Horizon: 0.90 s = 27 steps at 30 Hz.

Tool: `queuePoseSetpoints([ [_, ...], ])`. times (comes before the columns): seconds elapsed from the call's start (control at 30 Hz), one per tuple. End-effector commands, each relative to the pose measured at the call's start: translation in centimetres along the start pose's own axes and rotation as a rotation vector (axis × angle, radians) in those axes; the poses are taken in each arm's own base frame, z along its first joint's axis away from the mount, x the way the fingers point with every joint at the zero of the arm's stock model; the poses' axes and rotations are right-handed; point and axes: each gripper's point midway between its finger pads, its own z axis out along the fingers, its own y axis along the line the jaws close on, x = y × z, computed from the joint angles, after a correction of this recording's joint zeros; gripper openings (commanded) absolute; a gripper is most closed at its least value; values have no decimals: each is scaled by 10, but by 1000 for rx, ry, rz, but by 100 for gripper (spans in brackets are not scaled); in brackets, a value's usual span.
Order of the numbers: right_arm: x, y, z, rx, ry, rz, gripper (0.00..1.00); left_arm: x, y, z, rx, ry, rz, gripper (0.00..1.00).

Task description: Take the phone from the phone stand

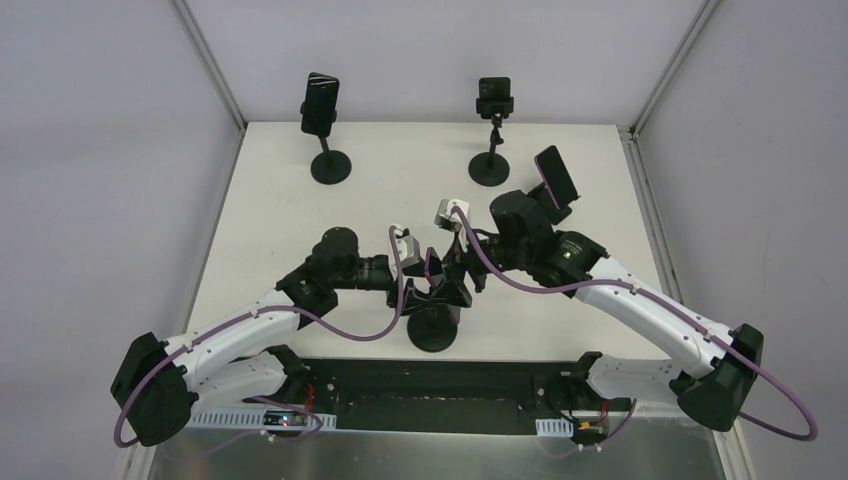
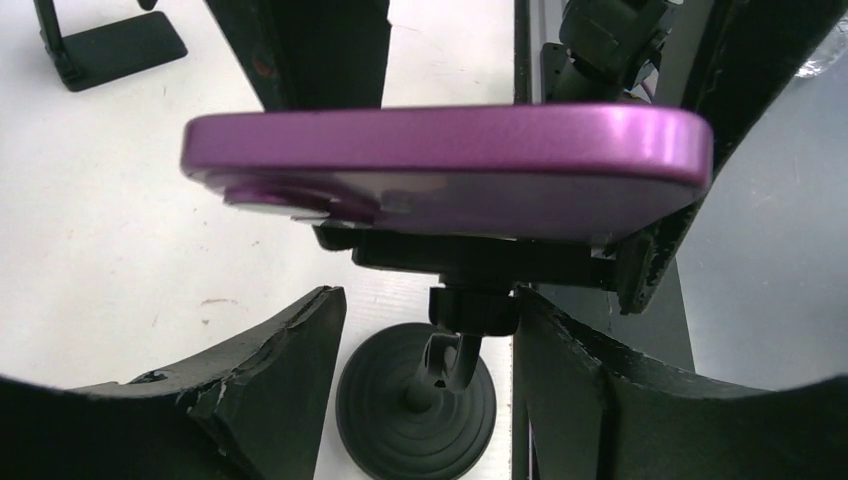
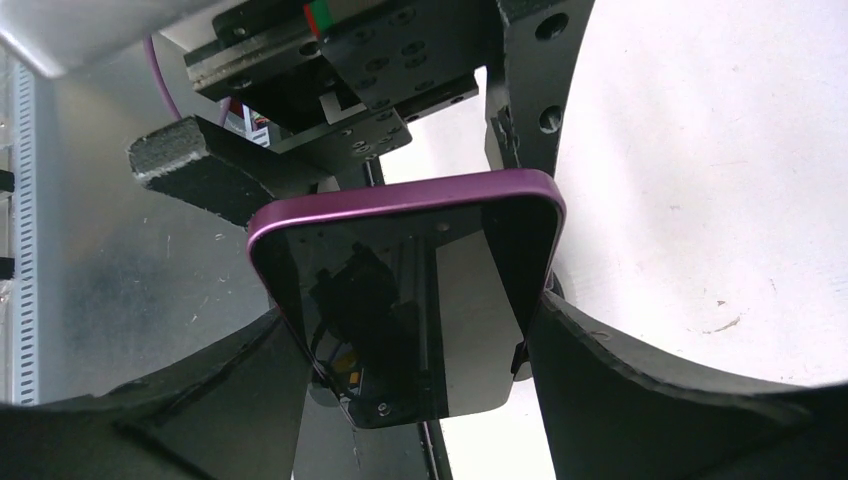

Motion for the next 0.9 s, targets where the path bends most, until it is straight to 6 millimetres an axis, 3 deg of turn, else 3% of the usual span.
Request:
queuePoseSetpoints([
  [0.0, -10, 18, -4, -70, -44, 5, 0, -22, -3, 7, 36, -81, 53, 63],
  [0.17, -11, 20, -3, -80, -48, 8, 0, -23, -7, 10, 69, -84, 58, 58],
  [0.37, -11, 19, -2, -82, -49, 13, 0, -24, -8, 12, 87, -85, 53, 42],
  [0.47, -9, 19, -2, -80, -44, 19, 0, -27, -9, 12, 97, -89, 47, 28],
  [0.57, -6, 19, -2, -79, -41, 29, 0, -30, -6, 15, 74, -88, -18, 0],
  [0.87, 0, 23, -3, -91, -32, 55, 2, -29, -2, 16, 43, -86, -66, 0],
])
